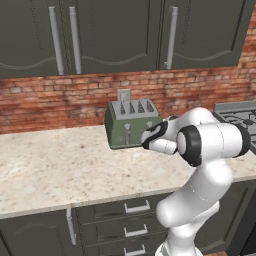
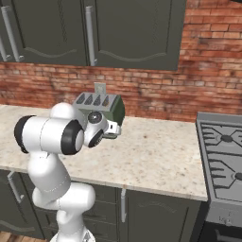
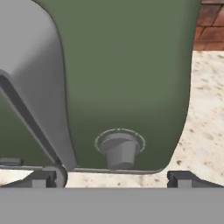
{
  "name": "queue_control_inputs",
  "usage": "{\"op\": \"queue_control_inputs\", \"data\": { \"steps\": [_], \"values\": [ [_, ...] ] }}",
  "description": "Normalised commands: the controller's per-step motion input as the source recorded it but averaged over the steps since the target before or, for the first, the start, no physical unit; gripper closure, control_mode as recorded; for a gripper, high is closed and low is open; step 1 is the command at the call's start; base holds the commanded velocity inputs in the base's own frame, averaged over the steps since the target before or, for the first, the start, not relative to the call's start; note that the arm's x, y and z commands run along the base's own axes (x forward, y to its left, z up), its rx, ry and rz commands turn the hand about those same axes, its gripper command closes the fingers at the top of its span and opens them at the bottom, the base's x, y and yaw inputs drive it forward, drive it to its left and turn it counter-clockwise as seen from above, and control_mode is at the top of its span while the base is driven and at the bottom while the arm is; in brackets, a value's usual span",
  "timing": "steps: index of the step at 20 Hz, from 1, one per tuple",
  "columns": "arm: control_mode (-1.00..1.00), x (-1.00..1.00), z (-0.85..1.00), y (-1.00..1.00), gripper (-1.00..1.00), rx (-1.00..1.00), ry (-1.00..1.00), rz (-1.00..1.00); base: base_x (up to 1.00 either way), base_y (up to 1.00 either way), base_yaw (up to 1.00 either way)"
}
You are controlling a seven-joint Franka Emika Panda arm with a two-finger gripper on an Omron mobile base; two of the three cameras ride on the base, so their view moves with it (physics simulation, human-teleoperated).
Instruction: Start the toaster. Once the lever pops up, take the bread to the plate on the dining counter.
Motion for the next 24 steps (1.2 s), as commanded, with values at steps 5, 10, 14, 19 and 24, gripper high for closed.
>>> {"op": "queue_control_inputs", "data": {
  "steps": [5, 10, 14, 19, 24],
  "values": [
    [-1.00, 0.00, 0.01, -0.02, -1.00, 0.00, -0.01, 0.00, 0.00, 0.00, 0.00],
    [-1.00, 0.00, 0.08, 0.00, -1.00, 0.00, -0.03, 0.00, 0.00, 0.00, 0.00],
    [-1.00, 0.00, 0.21, 0.00, -1.00, 0.00, -0.06, 0.00, 0.00, 0.00, 0.00],
    [-1.00, 0.00, 0.24, 0.00, -1.00, 0.00, -0.03, 0.00, 0.00, 0.00, 0.00],
    [-1.00, -0.04, 0.22, 0.00, -1.00, 0.00, -0.07, 0.00, 0.00, 0.00, 0.00]
  ]
}}
